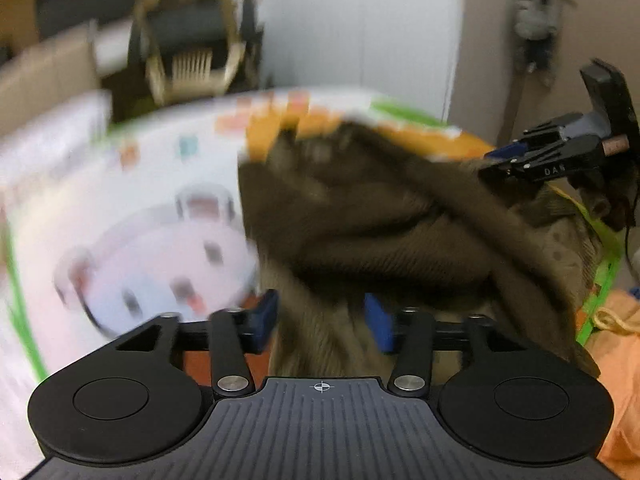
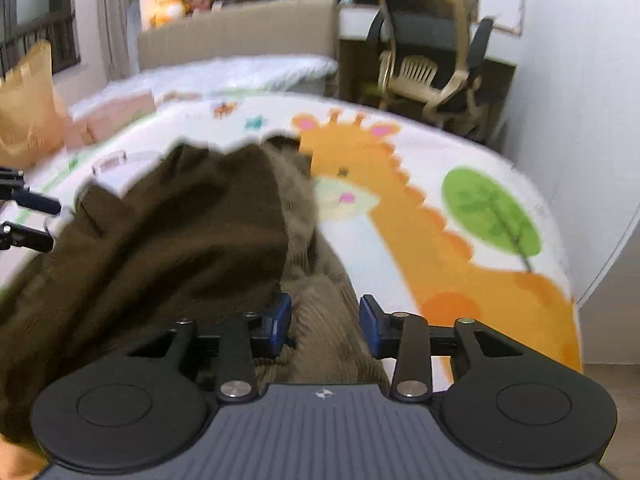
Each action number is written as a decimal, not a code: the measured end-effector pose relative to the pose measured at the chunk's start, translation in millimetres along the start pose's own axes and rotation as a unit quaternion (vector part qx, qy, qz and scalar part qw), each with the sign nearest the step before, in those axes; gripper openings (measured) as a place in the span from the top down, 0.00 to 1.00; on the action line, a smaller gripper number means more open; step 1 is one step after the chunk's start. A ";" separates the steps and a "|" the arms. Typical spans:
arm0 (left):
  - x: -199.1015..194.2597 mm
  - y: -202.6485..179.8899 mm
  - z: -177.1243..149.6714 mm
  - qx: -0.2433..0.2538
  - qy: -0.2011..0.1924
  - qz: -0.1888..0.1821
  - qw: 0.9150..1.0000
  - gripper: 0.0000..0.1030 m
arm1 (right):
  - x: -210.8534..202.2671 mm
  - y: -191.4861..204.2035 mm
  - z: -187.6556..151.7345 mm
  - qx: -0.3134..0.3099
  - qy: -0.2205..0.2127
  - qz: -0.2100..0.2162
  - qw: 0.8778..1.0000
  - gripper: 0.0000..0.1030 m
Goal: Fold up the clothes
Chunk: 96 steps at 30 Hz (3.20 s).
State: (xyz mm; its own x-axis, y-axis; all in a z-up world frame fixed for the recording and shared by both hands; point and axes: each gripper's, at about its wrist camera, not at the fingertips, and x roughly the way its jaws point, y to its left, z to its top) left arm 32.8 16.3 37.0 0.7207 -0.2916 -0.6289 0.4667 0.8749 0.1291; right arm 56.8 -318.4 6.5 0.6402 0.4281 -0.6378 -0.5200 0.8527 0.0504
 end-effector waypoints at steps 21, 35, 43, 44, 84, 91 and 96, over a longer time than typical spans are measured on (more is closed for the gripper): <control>89.5 -43.9 22.1 0.108 0.012 -0.055 0.993 0.08 | -12.2 -23.4 64.1 0.026 -0.096 -0.011 0.995 0.99; 87.6 -52.7 24.6 0.130 0.017 -0.072 0.989 0.71 | 2.7 -25.8 40.7 0.096 -0.025 0.076 0.992 0.32; 27.1 73.8 61.7 -0.019 -0.099 0.157 0.982 0.86 | 12.8 31.6 32.3 0.080 0.015 0.174 0.981 0.18; 27.1 89.3 58.8 -0.039 -0.098 0.176 0.979 0.86 | 22.3 40.4 28.8 0.070 0.031 0.180 0.981 0.18; 31.7 215.7 -13.0 -0.332 -0.025 0.164 0.928 0.32 | 68.5 -167.9 63.8 0.168 -0.036 -0.136 0.976 0.12; 70.2 134.8 44.2 -0.270 -0.089 0.018 0.959 0.12 | 98.0 -114.0 102.5 0.165 -0.052 -0.029 0.985 0.03; 81.7 112.0 46.4 -0.237 -0.118 0.109 0.958 0.09 | 138.5 -59.1 139.9 0.012 -0.044 -0.089 0.995 0.04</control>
State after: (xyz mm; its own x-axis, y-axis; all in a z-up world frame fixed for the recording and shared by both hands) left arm 167.8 72.5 35.7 0.8968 -0.1118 -0.4280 0.0469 0.9861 -0.1594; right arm 255.3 -267.6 22.7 0.7685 0.2936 -0.5684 -0.3811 0.9238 -0.0380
